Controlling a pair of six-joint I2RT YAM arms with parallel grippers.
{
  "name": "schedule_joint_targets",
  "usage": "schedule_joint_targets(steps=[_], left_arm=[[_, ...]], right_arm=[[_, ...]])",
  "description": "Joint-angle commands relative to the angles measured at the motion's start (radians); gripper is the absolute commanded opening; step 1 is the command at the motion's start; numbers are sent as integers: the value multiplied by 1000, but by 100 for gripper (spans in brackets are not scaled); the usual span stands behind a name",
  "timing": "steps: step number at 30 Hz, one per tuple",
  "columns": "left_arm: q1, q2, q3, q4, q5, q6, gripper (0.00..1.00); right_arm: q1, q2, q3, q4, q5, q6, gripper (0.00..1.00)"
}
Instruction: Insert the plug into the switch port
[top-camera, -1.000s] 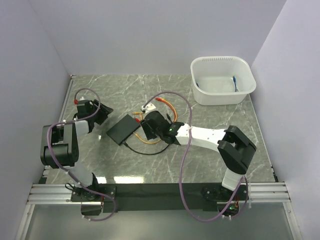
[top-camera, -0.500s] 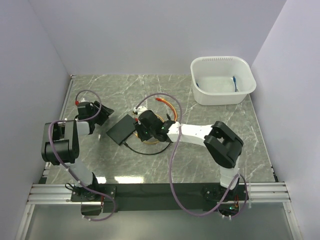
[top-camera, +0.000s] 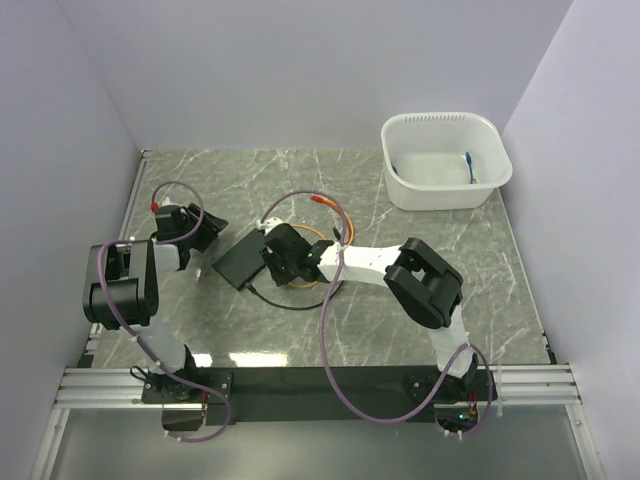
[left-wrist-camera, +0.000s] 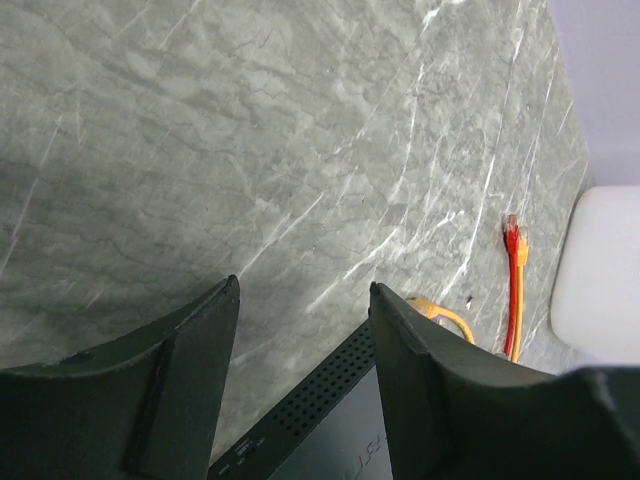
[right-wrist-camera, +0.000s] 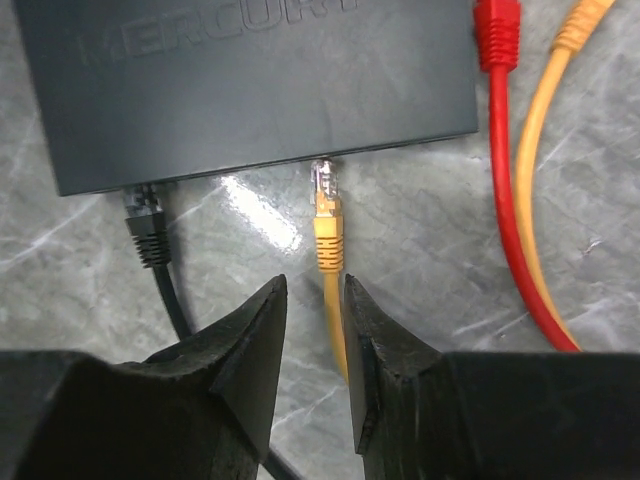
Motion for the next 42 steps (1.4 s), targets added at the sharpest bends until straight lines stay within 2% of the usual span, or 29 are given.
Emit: schedule_joint_targets(steps=[1,17,27,31,38,42], left_arm=[[2,-26,-10,50,21,22,60],[-4,-60,-36,97,44,16,58],[-19,-160,-48,99,70,31,58],[-21,-227,-59,106,99,37,58],[-52,-344,-91,174,162,14,57],[-113,-349,-32,50,100,-3,54]], right_arm=[[17,27,59,-34,47,-8,37],[17,90,106,-45,111,-3,33],[17,69,63,-5,114,-1,6],[14,23,27,32,104,6,0],[16,-95,-61,136,71,14,0],[-6,-224,-172,222,27,38,0]])
